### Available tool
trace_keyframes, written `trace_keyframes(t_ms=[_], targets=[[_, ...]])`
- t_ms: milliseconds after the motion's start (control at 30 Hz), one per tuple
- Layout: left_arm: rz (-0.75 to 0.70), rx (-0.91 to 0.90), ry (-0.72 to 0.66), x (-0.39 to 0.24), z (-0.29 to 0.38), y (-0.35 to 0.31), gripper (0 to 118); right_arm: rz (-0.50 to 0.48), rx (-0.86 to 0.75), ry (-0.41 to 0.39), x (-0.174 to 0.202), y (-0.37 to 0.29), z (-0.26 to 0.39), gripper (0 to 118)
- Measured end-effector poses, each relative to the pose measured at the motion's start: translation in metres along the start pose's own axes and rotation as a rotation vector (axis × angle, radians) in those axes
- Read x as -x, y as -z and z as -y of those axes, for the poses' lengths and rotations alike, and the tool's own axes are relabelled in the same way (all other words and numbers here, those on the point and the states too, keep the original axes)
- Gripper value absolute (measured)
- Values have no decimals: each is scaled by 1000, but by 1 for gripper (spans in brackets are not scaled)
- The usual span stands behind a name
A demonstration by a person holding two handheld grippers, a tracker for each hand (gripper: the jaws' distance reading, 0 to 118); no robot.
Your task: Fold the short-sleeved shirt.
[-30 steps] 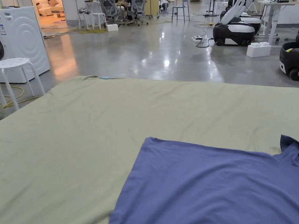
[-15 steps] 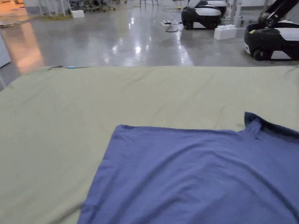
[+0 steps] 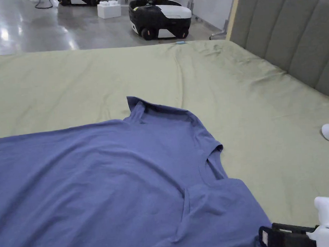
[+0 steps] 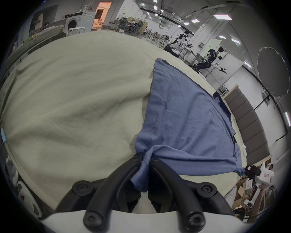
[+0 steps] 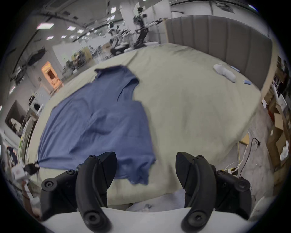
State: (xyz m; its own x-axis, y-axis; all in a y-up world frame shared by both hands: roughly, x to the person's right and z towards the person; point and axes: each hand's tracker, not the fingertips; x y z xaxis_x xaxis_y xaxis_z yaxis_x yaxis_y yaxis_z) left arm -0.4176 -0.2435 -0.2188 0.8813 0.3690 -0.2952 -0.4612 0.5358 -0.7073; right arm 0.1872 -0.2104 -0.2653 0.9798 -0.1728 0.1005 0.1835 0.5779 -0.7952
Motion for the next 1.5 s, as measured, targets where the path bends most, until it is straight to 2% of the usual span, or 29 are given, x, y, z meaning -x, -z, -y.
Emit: trace_keyframes(t_ms=[33, 67, 100, 167, 200, 267, 400, 533, 633, 800, 933, 1067, 1133, 1167, 1200, 1233, 1333, 1367, 1400, 1433, 1500], targets=[[-6, -3, 8, -3, 0, 0, 5, -18, 13, -14, 3, 6, 2, 83], [-9, -5, 10, -4, 1, -1, 5, -12, 26, -22, 5, 14, 3, 75], [-10, -8, 8, -5, 2, -1, 5, 13, 60, -45, 7, 21, 4, 38], [-1, -16, -12, -3, 0, -3, 5, 65, 101, -67, 14, 29, 6, 22], [13, -14, -44, -3, -2, -7, 5, 44, 75, -52, 18, 22, 2, 16], [46, -11, -88, -4, -9, -15, 5, 7, 71, -17, 21, 10, -10, 15], [61, -71, 17, -22, -48, -23, 5, -30, -40, -71, 31, -6, -51, 15], [74, -132, 53, -44, -107, -7, 5, -57, -123, -68, 42, 9, -110, 15], [49, -185, 115, -55, -145, 19, 5, -41, -151, -81, 52, 34, -148, 15], [-23, -125, 190, -67, -177, 79, 5, -17, -115, -80, 63, 92, -184, 15], [-54, -23, 168, -60, -178, 121, 5, 29, -15, -65, 61, 139, -189, 15], [-57, -15, 175, -53, -172, 137, 5, 54, 22, -64, 61, 170, -188, 15], [-41, -47, 169, -52, -168, 138, 7, 47, 11, -54, 60, 182, -184, 18], [-30, -60, 163, -51, -164, 139, 10, 31, -11, -41, 60, 186, -182, 25], [-13, -72, 162, -48, -161, 138, 13, 6, -46, -4, 57, 186, -181, 33], [15, -77, 156, -46, -161, 133, 14, -41, -72, 50, 53, 181, -181, 35], [89, -32, 21, -36, -170, 95, 16, -201, -156, 229, 33, 139, -177, 40], [125, -70, 2, -31, -170, 80, 19, -245, -202, 255, 28, 124, -172, 50], [166, -129, 0, -27, -165, 56, 28, -280, -242, 257, 25, 101, -165, 67], [178, -168, 10, -25, -159, 35, 42, -285, -264, 227, 22, 84, -156, 78], [201, -207, -2, -20, -143, 3, 96, -253, -268, 161, 22, 56, -136, 87]])
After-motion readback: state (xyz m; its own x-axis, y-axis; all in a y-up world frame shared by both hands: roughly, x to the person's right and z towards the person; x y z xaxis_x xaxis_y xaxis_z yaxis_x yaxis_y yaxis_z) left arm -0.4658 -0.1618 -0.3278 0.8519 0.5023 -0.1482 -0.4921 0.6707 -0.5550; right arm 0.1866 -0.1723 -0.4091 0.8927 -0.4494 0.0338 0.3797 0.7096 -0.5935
